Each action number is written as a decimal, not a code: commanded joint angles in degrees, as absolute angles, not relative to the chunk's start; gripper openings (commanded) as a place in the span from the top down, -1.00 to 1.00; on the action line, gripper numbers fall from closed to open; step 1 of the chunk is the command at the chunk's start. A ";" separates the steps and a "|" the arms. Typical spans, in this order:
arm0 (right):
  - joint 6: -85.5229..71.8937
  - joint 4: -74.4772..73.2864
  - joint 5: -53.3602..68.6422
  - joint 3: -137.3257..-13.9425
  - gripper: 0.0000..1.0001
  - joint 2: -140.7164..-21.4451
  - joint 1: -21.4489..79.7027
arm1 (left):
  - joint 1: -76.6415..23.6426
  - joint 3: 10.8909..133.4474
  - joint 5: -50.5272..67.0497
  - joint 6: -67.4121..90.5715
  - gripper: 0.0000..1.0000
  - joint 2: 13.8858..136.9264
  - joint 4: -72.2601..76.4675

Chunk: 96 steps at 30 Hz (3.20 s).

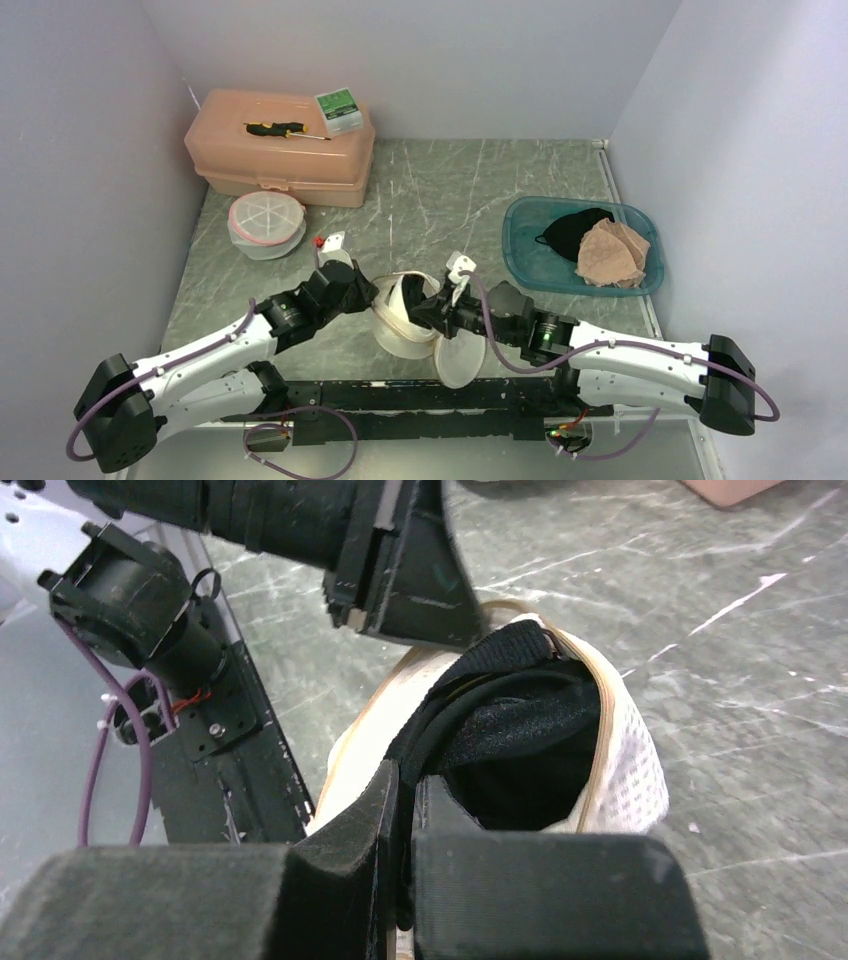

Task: Unzip the laundry bag and remove the bra
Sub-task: Pick up the bra from the laundry bag.

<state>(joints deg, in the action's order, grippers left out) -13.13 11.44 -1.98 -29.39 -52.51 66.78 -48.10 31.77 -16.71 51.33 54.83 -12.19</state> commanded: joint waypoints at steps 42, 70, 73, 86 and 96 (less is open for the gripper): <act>-10.59 10.81 -16.06 -32.78 1.00 -48.54 62.87 | -48.16 26.18 -18.95 46.84 0.69 52.34 2.38; -9.49 -12.26 -16.45 -54.61 1.00 -73.72 69.23 | -48.14 27.70 -19.55 48.47 0.69 52.18 -2.82; -11.88 -8.72 -15.25 -53.76 1.00 -76.71 69.21 | -48.16 27.68 -19.03 48.75 0.70 53.12 -2.96; -16.94 -8.73 -12.78 -51.26 -0.22 -71.67 68.74 | -48.16 25.94 -20.03 49.13 0.70 51.62 -3.67; -21.65 -11.20 -10.58 -46.09 -0.45 -57.47 62.29 | -48.16 25.39 -20.99 49.50 0.71 51.25 -4.65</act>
